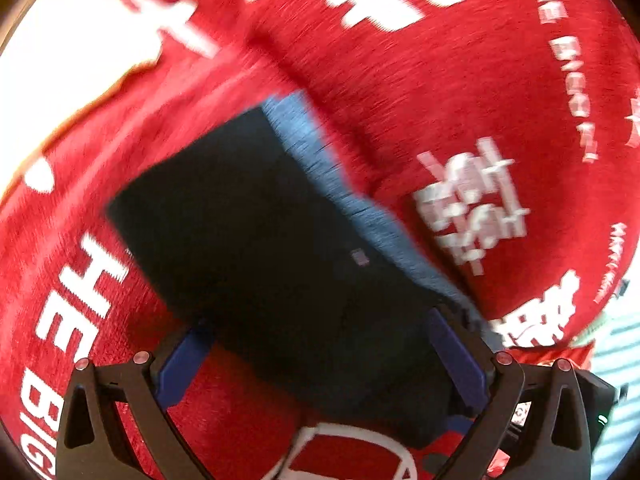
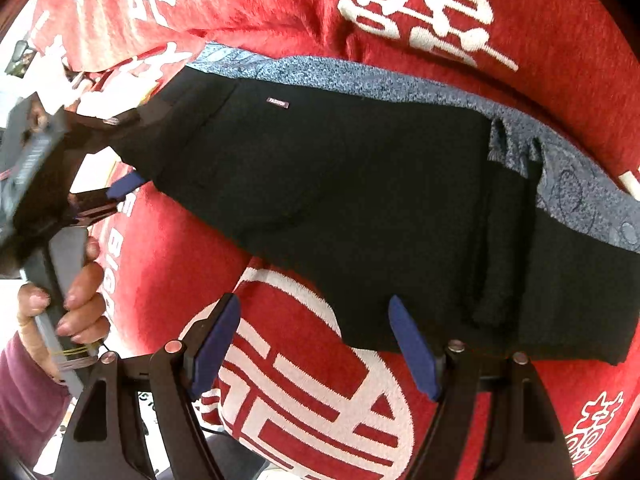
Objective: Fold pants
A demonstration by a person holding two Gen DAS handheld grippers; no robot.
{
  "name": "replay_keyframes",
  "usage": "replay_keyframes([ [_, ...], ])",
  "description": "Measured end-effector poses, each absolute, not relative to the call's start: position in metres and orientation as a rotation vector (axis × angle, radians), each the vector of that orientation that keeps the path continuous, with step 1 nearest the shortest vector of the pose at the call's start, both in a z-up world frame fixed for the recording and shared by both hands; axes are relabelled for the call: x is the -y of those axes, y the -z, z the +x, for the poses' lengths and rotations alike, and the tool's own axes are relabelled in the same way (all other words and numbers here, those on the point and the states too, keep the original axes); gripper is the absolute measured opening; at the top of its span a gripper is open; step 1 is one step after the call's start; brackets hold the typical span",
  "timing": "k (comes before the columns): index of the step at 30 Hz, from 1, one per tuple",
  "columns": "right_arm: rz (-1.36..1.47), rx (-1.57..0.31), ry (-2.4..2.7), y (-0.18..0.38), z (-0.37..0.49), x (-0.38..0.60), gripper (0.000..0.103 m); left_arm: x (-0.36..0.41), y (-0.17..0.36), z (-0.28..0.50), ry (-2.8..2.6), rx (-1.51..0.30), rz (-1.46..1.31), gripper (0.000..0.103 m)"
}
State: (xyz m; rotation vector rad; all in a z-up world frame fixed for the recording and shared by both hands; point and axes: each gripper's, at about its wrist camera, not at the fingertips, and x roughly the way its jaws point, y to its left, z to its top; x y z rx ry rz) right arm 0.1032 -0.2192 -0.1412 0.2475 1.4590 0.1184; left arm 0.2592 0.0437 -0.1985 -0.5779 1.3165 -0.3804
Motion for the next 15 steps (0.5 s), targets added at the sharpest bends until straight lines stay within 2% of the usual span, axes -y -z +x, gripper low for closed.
replay_keyframes([
  [3, 0.247, -1.448, -0.126, 0.137, 0.105, 0.221, 0.080, -0.054, 0.213, 0.262, 0.330, -1.332, -0.686, 0.102],
  [5, 0.233, -1.434, -0.134, 0.132, 0.109, 0.223, 0.080, -0.048, 0.208, 0.264, 0.282, -1.339, -0.614, 0.086],
  [7, 0.231, -1.428, -0.137, 0.128, 0.113, 0.226, 0.080, -0.038, 0.204, 0.264, 0.246, -1.334, -0.486, 0.047],
  [8, 0.241, -1.423, -0.139, 0.124, 0.120, 0.231, 0.080, -0.033, 0.201, 0.264, 0.226, -1.325, -0.397, 0.039],
  [13, 0.257, -1.389, -0.191, 0.094, 0.167, 0.240, 0.080, 0.025, 0.176, 0.237, 0.272, -1.129, 0.135, 0.034],
  [15, 0.275, -1.398, -0.258, 0.083, 0.193, 0.233, 0.081, 0.040, 0.173, 0.225, 0.291, -1.075, 0.243, 0.034],
])
